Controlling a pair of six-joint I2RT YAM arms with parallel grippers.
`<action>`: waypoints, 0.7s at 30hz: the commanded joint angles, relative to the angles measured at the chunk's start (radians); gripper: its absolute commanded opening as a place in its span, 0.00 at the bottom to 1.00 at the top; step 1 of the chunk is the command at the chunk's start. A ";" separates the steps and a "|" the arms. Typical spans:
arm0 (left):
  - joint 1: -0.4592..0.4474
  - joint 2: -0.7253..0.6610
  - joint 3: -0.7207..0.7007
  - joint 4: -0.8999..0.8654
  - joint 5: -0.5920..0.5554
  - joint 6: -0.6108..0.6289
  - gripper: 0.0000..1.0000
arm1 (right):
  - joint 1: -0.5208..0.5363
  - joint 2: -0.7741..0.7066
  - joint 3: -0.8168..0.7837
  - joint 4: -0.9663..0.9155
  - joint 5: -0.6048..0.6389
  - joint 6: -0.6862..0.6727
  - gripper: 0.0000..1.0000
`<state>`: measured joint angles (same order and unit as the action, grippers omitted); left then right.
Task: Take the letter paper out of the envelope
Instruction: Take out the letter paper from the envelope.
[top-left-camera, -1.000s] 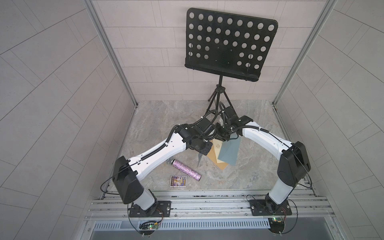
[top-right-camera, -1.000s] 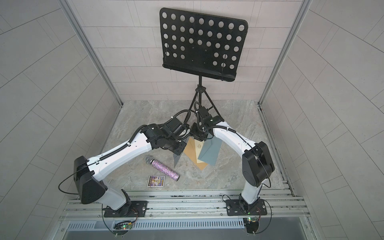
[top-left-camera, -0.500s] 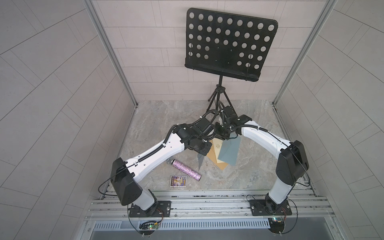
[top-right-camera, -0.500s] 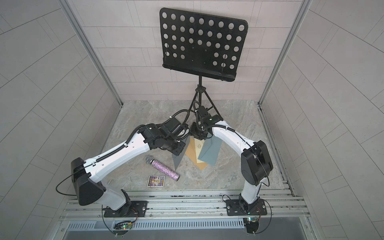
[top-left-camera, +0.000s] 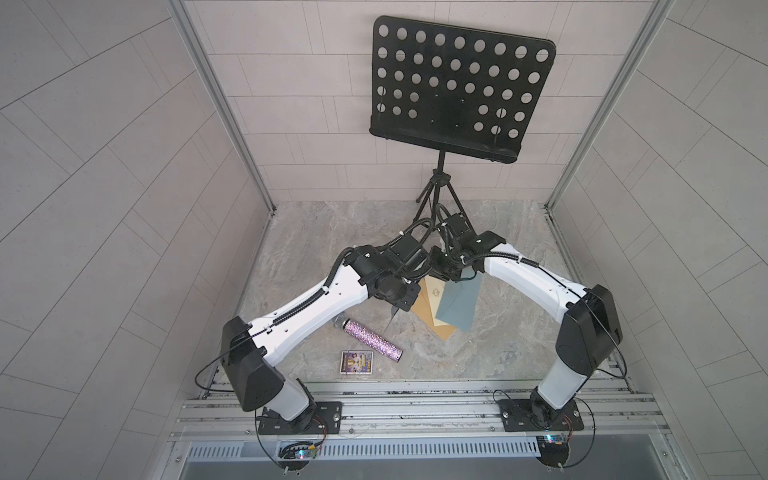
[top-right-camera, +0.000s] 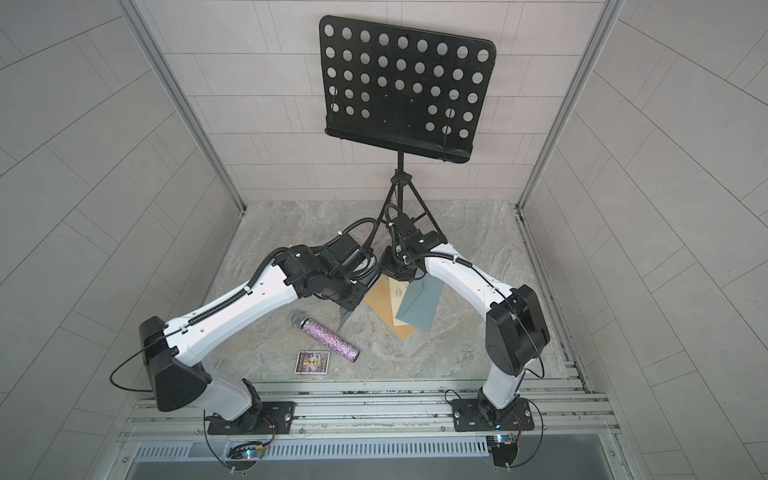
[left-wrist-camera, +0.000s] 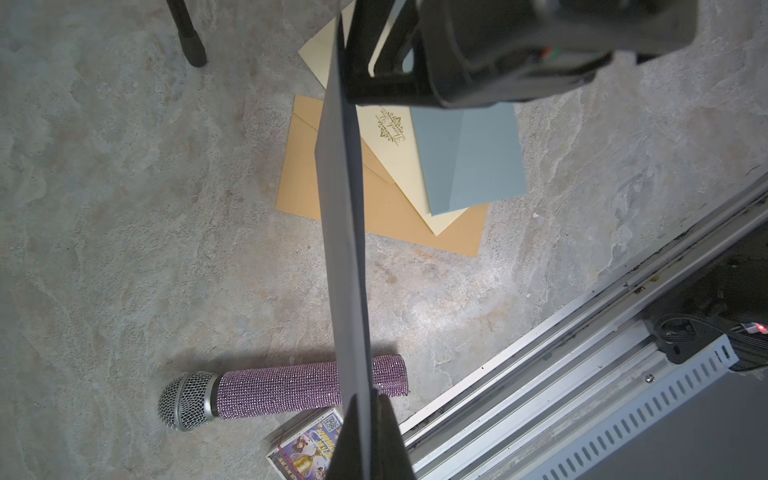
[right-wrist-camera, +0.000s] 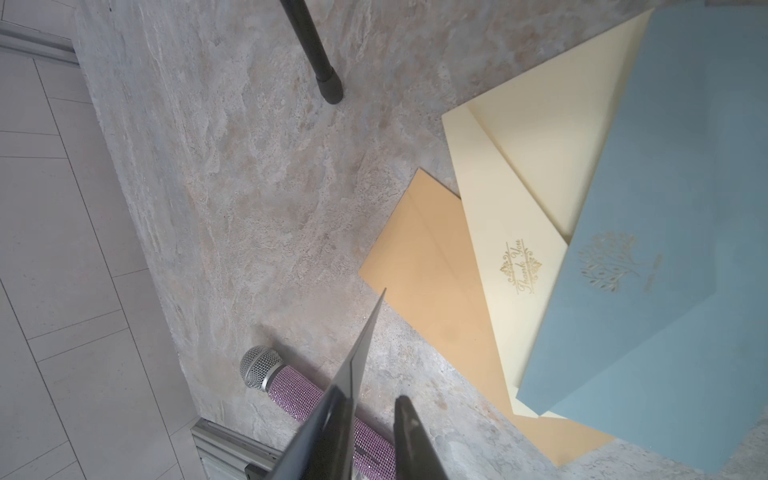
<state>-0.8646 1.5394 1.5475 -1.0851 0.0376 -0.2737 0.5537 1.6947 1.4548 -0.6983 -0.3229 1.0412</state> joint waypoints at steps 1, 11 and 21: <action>-0.005 -0.009 0.049 0.023 -0.038 -0.002 0.00 | 0.029 -0.025 -0.044 -0.017 0.012 0.066 0.20; -0.005 -0.010 0.057 0.033 -0.048 -0.001 0.00 | 0.082 0.004 -0.024 0.008 -0.022 0.113 0.19; -0.002 -0.008 0.059 0.050 -0.078 -0.026 0.00 | 0.127 -0.007 -0.033 0.044 -0.047 0.164 0.19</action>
<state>-0.8665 1.5394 1.5696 -1.0870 -0.0090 -0.2813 0.6636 1.6833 1.4319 -0.6472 -0.3511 1.1671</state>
